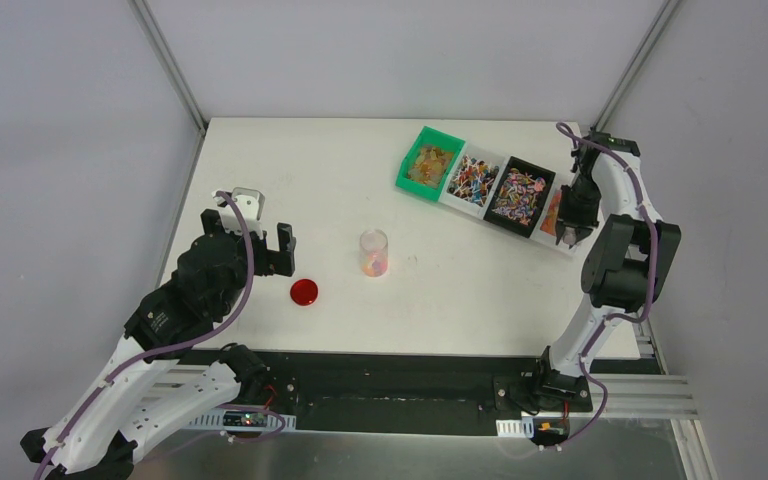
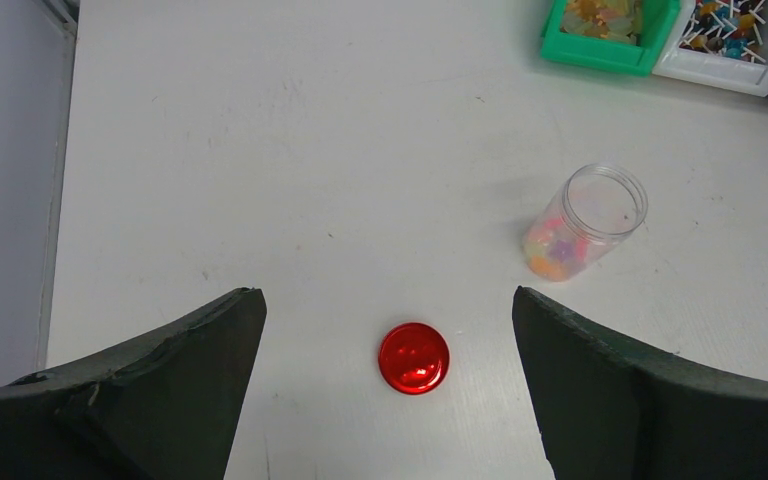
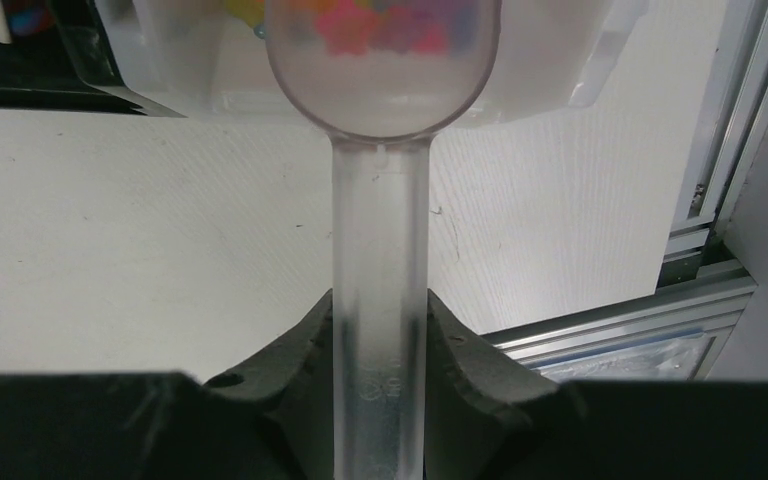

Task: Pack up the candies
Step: Scoop the fake candies from the storage box.

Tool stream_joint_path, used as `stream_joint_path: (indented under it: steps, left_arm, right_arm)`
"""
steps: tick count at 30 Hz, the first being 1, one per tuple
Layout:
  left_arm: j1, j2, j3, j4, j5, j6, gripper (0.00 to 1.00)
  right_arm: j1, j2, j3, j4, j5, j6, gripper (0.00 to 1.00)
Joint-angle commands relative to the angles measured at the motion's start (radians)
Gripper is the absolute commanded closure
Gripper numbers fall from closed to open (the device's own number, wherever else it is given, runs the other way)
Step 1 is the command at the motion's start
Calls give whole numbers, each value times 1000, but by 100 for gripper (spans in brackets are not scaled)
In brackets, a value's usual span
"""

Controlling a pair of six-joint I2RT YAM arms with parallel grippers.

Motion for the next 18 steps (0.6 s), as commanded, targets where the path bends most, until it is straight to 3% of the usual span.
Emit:
stream_joint_path:
  steps: [1, 18]
  left_arm:
    - [3, -6, -3, 33, -17, -9, 1]
    - [2, -13, 2, 32, 4, -10, 1]
  right_arm:
    - [-5, -60, -40, 37, 3, 8, 100]
    - [39, -154, -202, 173, 40, 36, 100]
